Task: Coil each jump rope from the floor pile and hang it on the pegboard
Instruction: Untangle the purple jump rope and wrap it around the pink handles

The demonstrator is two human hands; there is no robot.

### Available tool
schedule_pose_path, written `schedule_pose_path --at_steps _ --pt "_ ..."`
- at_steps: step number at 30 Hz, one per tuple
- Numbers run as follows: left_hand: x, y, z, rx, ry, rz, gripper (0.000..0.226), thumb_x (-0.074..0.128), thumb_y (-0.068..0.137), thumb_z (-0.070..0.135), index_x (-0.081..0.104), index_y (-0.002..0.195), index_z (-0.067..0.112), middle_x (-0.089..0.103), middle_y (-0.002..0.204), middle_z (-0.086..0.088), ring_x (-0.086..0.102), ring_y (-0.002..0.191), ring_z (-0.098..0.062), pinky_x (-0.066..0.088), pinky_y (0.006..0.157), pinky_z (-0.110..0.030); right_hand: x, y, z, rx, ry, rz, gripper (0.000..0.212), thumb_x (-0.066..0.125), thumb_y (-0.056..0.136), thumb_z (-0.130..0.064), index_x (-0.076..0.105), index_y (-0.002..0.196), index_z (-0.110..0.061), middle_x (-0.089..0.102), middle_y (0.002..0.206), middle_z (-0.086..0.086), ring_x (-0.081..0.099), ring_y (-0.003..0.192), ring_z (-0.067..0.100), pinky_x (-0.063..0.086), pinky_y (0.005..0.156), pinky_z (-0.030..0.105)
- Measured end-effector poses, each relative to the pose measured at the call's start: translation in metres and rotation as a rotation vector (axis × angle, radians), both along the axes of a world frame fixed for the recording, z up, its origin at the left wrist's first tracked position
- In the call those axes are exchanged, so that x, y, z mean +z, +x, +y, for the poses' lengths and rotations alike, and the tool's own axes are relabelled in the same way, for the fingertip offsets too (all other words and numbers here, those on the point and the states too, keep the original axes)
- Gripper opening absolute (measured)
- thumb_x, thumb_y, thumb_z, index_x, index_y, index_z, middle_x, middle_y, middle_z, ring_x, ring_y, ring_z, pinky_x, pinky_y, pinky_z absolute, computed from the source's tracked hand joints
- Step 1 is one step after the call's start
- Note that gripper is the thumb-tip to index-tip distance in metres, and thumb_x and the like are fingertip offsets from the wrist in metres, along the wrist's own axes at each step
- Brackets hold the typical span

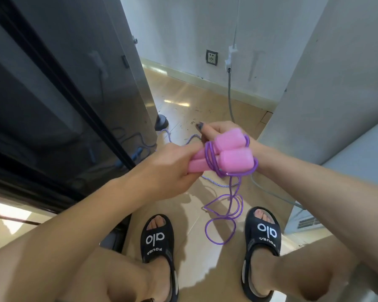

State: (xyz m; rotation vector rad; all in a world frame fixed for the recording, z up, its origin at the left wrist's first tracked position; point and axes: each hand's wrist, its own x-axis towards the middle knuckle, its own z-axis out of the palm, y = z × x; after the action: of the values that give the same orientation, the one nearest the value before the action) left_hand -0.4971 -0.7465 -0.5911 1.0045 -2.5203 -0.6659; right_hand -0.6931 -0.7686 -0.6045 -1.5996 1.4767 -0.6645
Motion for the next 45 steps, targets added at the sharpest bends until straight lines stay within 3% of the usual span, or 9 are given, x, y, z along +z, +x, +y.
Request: schedule_pose_path --at_steps 2,9,13,21,26,31,35,38,45 --pt "0.006 0.0 -0.003 0.161 0.074 0.09 0.02 0.056 0.094 0.019 0.046 0.077 0.021 0.049 0.06 0.0 0.04 0.051 -0.013 0.04 0.05 -0.034 -0.006 0.0 0.011 -0.022 0.025 0.015 0.043 0.05 0.1 -0.005 0.044 0.06 -0.02 0.047 0.045 -0.009 0.046 0.041 -0.001 0.037 0.053 0.017" --pt "-0.019 0.027 -0.056 0.604 0.217 -0.103 0.022 0.045 0.098 0.023 0.055 0.082 0.013 0.063 0.08 -0.005 0.057 0.072 -0.023 0.039 0.058 -0.032 -0.012 0.043 0.04 0.059 0.084 0.151 0.043 0.034 0.105 -0.035 0.049 0.082 -0.002 0.048 0.067 0.003 0.038 0.06 0.019 0.031 0.054 0.031" --pt "-0.041 0.03 -0.054 0.547 0.166 -0.434 0.005 0.046 0.097 0.023 0.047 0.095 0.019 0.056 0.089 -0.005 0.057 0.079 -0.031 0.042 0.067 -0.035 -0.002 0.045 0.042 0.188 -0.043 0.382 0.044 0.042 0.103 -0.035 0.036 0.065 -0.014 0.039 0.058 0.001 0.036 0.057 0.021 0.026 0.049 0.028" --pt "-0.044 -0.006 -0.019 0.181 -0.07 -0.828 0.025 0.043 0.098 0.022 0.05 0.121 0.016 0.06 0.101 -0.006 0.057 0.081 -0.03 0.042 0.069 -0.033 0.024 0.014 0.004 0.23 -0.628 0.79 0.054 0.054 0.088 -0.065 0.048 0.07 -0.014 0.049 0.055 0.003 0.047 0.062 0.032 0.021 0.048 0.029" --pt "-0.023 -0.014 0.002 0.055 -0.121 -0.633 0.015 0.047 0.097 0.037 0.035 0.097 0.028 0.035 0.071 0.007 0.05 0.072 -0.03 0.039 0.065 -0.032 0.011 0.003 -0.015 0.186 -0.472 0.706 0.06 0.052 0.087 -0.068 0.04 0.063 -0.014 0.039 0.052 0.001 0.042 0.061 0.029 0.023 0.05 0.031" --pt "0.004 -0.011 0.016 0.016 -0.042 -0.313 0.019 0.057 0.09 0.04 0.051 0.096 0.022 0.047 0.068 0.004 0.048 0.067 -0.026 0.048 0.066 -0.038 0.001 0.0 -0.011 0.162 -0.108 0.442 0.064 0.047 0.094 -0.064 0.034 0.056 -0.015 0.03 0.051 -0.003 0.028 0.055 0.02 0.026 0.052 0.033" --pt "0.022 -0.013 0.007 0.252 0.057 -0.054 0.026 0.064 0.08 0.013 0.044 0.066 0.023 0.046 0.056 0.001 0.039 0.058 -0.022 0.035 0.055 -0.023 -0.005 0.0 0.012 0.032 0.08 0.109 0.044 0.047 0.105 -0.011 0.032 0.065 -0.022 0.034 0.064 -0.008 0.037 0.054 0.01 0.037 0.045 0.015" --pt "0.016 0.001 -0.018 0.516 0.205 0.065 0.019 0.067 0.077 0.011 0.051 0.066 0.012 0.049 0.061 -0.001 0.04 0.056 -0.018 0.034 0.053 -0.028 -0.018 0.02 0.018 0.041 -0.004 0.121 0.052 0.031 0.106 -0.046 0.036 0.064 -0.016 0.034 0.055 -0.004 0.029 0.052 0.013 0.028 0.051 0.028" --pt "-0.025 0.035 -0.058 0.708 0.207 -0.262 0.003 0.064 0.083 0.012 0.062 0.083 0.01 0.064 0.079 -0.006 0.063 0.073 -0.025 0.053 0.067 -0.032 -0.005 0.04 0.043 0.244 -0.117 0.382 0.051 0.033 0.106 -0.043 0.032 0.064 -0.014 0.034 0.055 0.0 0.032 0.054 0.019 0.027 0.053 0.036"
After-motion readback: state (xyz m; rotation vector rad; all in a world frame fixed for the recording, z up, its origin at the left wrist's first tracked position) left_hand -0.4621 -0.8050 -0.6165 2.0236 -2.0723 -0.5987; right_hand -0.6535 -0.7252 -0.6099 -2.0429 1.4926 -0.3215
